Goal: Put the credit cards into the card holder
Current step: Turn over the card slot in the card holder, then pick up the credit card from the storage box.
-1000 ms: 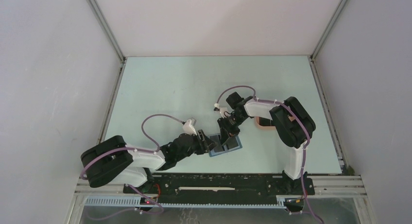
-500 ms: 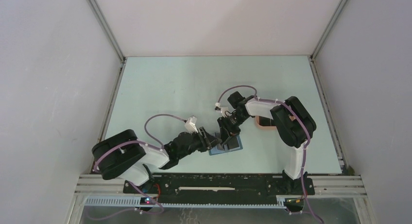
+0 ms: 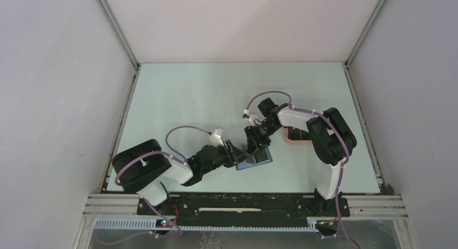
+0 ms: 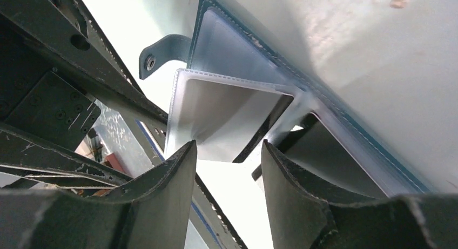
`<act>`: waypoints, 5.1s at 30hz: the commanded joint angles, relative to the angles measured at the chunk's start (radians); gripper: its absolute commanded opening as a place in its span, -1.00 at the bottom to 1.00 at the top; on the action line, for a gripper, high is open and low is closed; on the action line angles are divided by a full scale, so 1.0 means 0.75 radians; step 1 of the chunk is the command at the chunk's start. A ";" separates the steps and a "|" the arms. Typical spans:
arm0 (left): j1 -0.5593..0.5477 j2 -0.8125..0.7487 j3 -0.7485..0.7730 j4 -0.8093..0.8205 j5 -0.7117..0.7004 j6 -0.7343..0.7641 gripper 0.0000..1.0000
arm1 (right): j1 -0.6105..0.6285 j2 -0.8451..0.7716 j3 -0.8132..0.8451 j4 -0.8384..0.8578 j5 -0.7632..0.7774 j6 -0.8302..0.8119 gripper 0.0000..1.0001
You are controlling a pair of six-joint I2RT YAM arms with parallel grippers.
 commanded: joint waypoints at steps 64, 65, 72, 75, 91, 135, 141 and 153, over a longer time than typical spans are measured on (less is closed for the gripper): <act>0.086 -1.266 0.066 -0.982 -0.357 0.867 1.00 | -0.949 -0.301 -0.034 0.066 0.216 -0.124 0.32; 0.087 -1.256 0.062 -0.975 -0.354 0.863 1.00 | -0.945 -0.282 -0.027 0.058 0.216 -0.121 0.32; 0.090 -1.209 0.058 -0.949 -0.343 0.858 1.00 | -0.933 -0.188 0.001 0.048 0.204 -0.099 0.30; 0.091 -1.203 0.044 -0.932 -0.343 0.846 1.00 | -0.931 -0.151 0.010 0.036 0.178 -0.096 0.29; 0.094 -1.184 0.023 -0.899 -0.326 0.811 1.00 | -0.891 -0.047 0.038 -0.025 0.062 -0.118 0.26; 0.098 -1.155 0.032 -0.878 -0.324 0.786 1.00 | -0.843 -0.086 0.055 -0.099 -0.272 -0.173 -0.16; 0.098 -1.152 0.035 -0.881 -0.327 0.788 1.00 | -0.809 -0.133 0.066 -0.088 -0.018 -0.178 -0.12; 0.099 -1.136 0.036 -0.878 -0.321 0.784 1.00 | -0.805 -0.134 0.060 -0.058 0.224 -0.186 0.12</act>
